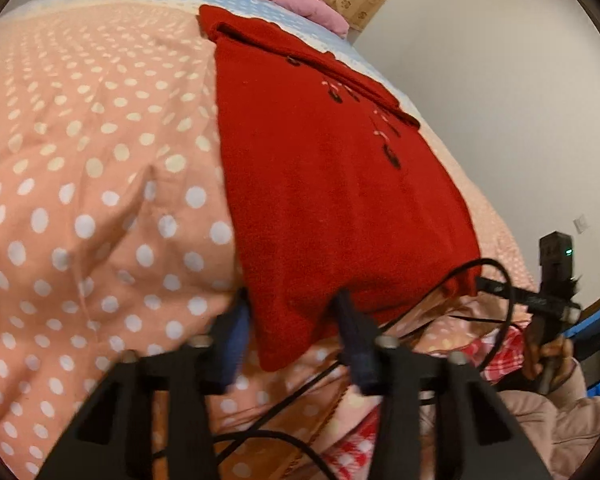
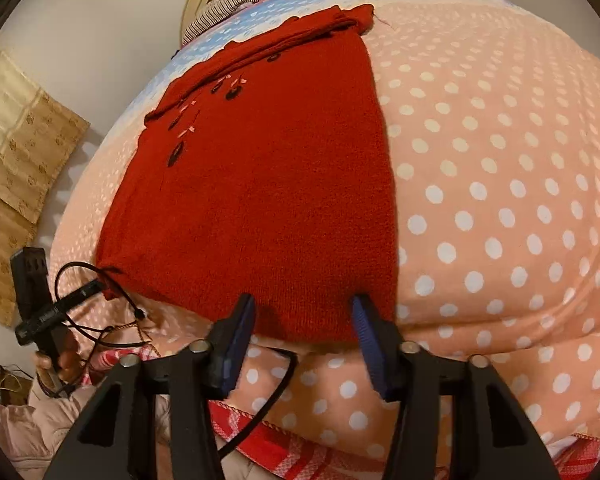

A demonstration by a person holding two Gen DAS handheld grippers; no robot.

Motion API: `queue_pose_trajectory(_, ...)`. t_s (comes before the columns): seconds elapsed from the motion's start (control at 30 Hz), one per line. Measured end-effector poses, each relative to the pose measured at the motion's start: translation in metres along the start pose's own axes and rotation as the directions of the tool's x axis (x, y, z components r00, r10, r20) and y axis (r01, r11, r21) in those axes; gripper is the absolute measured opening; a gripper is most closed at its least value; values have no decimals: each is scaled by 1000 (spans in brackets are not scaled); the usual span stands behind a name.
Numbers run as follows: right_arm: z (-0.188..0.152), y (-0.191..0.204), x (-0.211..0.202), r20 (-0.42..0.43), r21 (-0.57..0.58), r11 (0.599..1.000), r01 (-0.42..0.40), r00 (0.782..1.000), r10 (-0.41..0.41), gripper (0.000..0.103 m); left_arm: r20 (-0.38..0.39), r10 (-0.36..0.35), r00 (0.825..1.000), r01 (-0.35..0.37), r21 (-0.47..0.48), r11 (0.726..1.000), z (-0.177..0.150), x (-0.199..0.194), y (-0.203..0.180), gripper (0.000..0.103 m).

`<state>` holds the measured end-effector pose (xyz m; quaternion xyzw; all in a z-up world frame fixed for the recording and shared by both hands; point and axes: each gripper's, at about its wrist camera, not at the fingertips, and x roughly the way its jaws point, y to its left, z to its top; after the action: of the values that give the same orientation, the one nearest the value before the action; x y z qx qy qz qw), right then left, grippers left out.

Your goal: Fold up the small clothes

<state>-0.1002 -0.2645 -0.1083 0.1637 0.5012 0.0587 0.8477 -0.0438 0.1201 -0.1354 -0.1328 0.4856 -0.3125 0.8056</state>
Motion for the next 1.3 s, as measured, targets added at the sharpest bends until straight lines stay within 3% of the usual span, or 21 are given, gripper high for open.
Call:
queue_pose_trajectory(0.07,1,0,0,-18,-32,998,50,999,-50,7,-8,-4,1000,4,16,1000,0,-1,-6,16)
queue_pose_trajectory(0.1,1,-3,0,-36,-12,1000,14,999,-15,3,-8,-2,1000,2,22,1000,1,-2,-8,13)
queue_pose_trajectory(0.23,9,-6,-11,-38,37,994,-106,994,107,3,25,-23,999,21,52,998,19,-19,-18,9)
queue_pose_trajectory(0.43,57,10,-41,84,3,975,-222,972,221,3,104,-41,994,34,68,997,75,-39,-26,9)
queue_pose_trajectory(0.53,91,14,-44,156,-3,978,-208,966,206,3,133,-27,991,21,50,999,105,-40,-21,9)
queue_pose_trajectory(0.67,135,4,-43,238,34,983,-180,957,167,0,187,64,980,-73,44,996,147,-40,-17,9)
queue_pose_trajectory(0.83,173,-18,-28,284,101,987,-125,954,92,0,184,104,977,-119,75,990,153,-47,-14,10)
queue_pose_trajectory(0.93,162,-11,-27,251,18,987,-161,956,152,0,166,91,982,-110,114,987,133,-49,-11,15)
queue_pose_trajectory(1.0,144,7,-25,169,-106,989,-99,979,116,3,147,111,983,-131,129,983,120,-44,-7,16)
queue_pose_trajectory(1.03,136,13,-22,143,-152,986,-73,985,95,12,132,127,983,-144,131,981,115,-39,-6,16)
queue_pose_trajectory(1.07,124,21,-17,113,-212,976,-45,991,70,30,109,145,983,-158,123,980,109,-32,-3,16)
queue_pose_trajectory(1.13,103,31,-8,70,-287,958,-15,997,37,58,73,150,986,-157,98,983,103,-21,0,16)
queue_pose_trajectory(1.2,83,44,0,22,-380,925,-7,1000,17,58,60,141,988,-145,83,986,99,-18,1,16)
queue_pose_trajectory(1.3,64,58,-6,39,-496,868,6,999,15,58,66,128,990,-134,84,987,99,-19,-2,16)
